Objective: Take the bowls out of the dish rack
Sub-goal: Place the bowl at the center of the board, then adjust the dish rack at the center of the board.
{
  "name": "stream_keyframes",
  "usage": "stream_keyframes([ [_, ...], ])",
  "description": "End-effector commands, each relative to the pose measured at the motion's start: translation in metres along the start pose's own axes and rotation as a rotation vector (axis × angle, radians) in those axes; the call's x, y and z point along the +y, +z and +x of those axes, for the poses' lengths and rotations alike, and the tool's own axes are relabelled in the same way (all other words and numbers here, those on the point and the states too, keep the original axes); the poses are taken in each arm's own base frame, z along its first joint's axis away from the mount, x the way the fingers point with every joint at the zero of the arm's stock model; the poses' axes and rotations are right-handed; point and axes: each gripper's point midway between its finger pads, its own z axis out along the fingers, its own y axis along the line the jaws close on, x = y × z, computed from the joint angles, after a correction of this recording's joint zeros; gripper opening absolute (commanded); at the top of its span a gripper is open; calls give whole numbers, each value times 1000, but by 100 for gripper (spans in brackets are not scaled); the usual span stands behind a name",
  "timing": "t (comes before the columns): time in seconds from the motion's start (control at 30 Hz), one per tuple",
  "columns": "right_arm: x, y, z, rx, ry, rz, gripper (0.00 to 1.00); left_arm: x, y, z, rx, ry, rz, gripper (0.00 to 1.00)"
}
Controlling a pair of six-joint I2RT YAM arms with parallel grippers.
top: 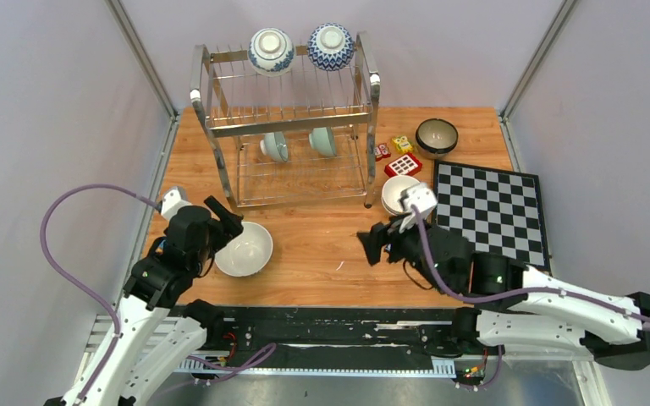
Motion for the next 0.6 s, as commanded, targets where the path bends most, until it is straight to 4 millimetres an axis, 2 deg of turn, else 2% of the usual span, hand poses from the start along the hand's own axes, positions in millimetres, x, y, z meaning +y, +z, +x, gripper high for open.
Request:
stream_keyframes([
  [0.0, -54, -4, -62, -107, -49, 195, 84, -41, -7, -28, -60, 123, 161, 88],
  [0.13, -78, 19, -98, -164, 47, 235, 82, -70, -5, -30, -50, 134, 268, 88],
  [0.2, -92, 36, -102, -172, 106, 246, 80, -76, -2, -24, -23, 151, 294, 88],
  [0.33, -116, 73, -94, -187, 136, 264, 78, -70, 3, -11, 24, 180, 276, 90],
  [0.57, -116, 129, -85, -233, 29, 190, 84, -52, -3, 0, 34, 179, 269, 90],
])
